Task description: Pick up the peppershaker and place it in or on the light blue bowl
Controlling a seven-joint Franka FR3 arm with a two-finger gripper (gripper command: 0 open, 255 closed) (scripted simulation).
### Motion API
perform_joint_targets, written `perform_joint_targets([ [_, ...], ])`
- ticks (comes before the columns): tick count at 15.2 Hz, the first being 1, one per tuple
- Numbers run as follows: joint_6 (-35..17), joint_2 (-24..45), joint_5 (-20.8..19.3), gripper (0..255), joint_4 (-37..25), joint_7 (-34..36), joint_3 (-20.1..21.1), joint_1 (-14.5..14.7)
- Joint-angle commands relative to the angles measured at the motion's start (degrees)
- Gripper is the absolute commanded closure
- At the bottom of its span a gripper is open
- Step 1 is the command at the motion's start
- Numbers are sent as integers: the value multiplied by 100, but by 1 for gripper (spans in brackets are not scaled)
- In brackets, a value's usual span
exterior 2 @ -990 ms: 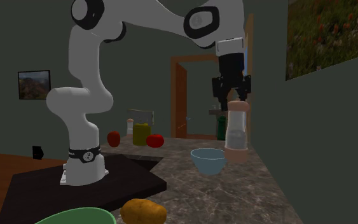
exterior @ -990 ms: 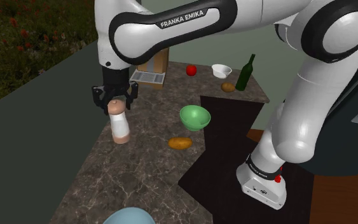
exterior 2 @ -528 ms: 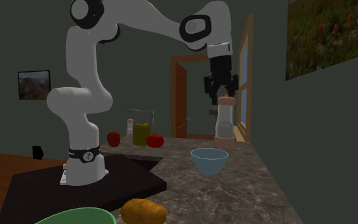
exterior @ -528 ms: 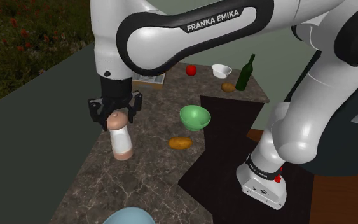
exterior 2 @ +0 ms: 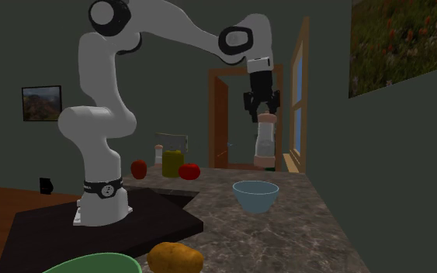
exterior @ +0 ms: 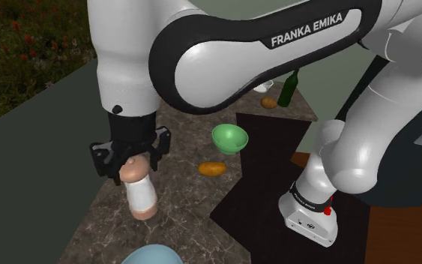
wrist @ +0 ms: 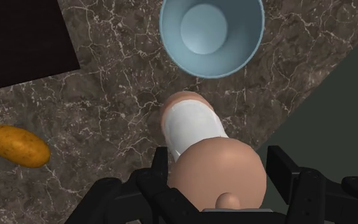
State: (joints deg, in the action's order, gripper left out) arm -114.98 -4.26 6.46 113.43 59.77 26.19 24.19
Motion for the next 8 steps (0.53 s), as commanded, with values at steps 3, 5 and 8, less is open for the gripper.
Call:
perform_joint_targets([
  [3,39,-36,-23,255,-57,585,305,256],
  [5,77,-23,-51,255,-129,872,455,377],
  [8,142,46,-127,255,-286,1322,687,560],
])
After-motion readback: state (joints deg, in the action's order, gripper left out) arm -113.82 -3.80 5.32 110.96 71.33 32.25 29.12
